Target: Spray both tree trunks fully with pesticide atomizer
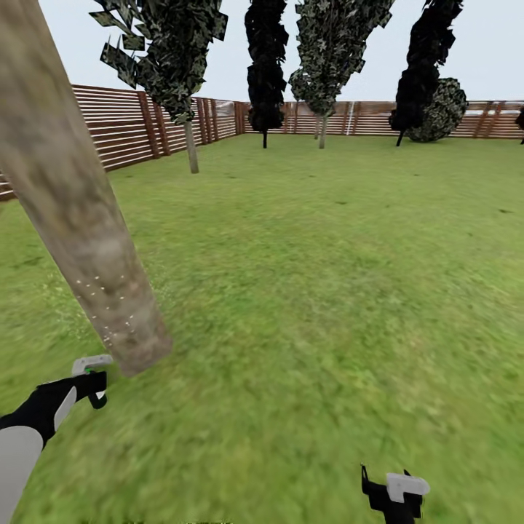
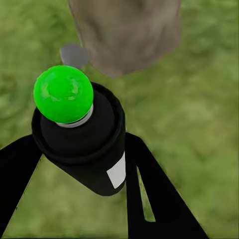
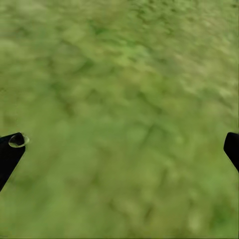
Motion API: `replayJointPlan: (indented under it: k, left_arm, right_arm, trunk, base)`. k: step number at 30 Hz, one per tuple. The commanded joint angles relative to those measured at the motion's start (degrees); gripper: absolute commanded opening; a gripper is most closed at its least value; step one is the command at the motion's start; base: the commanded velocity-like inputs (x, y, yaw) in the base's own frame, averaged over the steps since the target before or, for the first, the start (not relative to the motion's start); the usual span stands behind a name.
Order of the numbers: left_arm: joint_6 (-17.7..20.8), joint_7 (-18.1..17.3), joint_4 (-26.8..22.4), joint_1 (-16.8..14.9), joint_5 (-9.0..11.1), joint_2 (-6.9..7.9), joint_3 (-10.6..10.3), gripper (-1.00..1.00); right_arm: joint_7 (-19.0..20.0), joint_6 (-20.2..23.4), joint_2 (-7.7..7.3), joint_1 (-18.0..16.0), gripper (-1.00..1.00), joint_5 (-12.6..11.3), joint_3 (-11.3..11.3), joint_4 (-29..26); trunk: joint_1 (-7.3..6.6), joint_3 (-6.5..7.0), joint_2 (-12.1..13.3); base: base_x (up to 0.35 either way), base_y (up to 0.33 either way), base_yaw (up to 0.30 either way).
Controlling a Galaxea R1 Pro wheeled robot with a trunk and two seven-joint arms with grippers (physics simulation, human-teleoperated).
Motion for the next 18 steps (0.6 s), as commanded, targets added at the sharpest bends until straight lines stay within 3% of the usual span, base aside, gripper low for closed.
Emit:
replayJointPlan:
  k: [1, 8, 18]
  left_arm:
    - [0.00, 0.00, 0.01, 0.01, -0.01, -0.03, 0.00, -1.00]
    - [0.00, 0.00, -0.01, 0.00, -0.04, -0.91, -0.08, -1.00]
    - [0.00, -0.08, 0.05, 0.00, -0.01, -1.10, -0.08, -1.00]
  right_arm:
    - [0.00, 0.00, 0.00, 0.00, 1.00, 0.01, 0.01, 0.00]
    - [0.00, 0.00, 0.00, 0.00, 1.00, 0.01, 0.01, 0.00]
    - [0.00, 0.00, 0.00, -0.01, 1.00, 0.01, 0.01, 0.00]
  trunk:
    - [0.00, 0.00, 0.00]
    - [0.00, 0.00, 0.00]
    - [0.00, 0.00, 0.00]
  base:
    - [0.001, -0.001, 0.276]
    - [0.067, -0.147, 0.262]
    - [0.174, -0.223, 0.017]
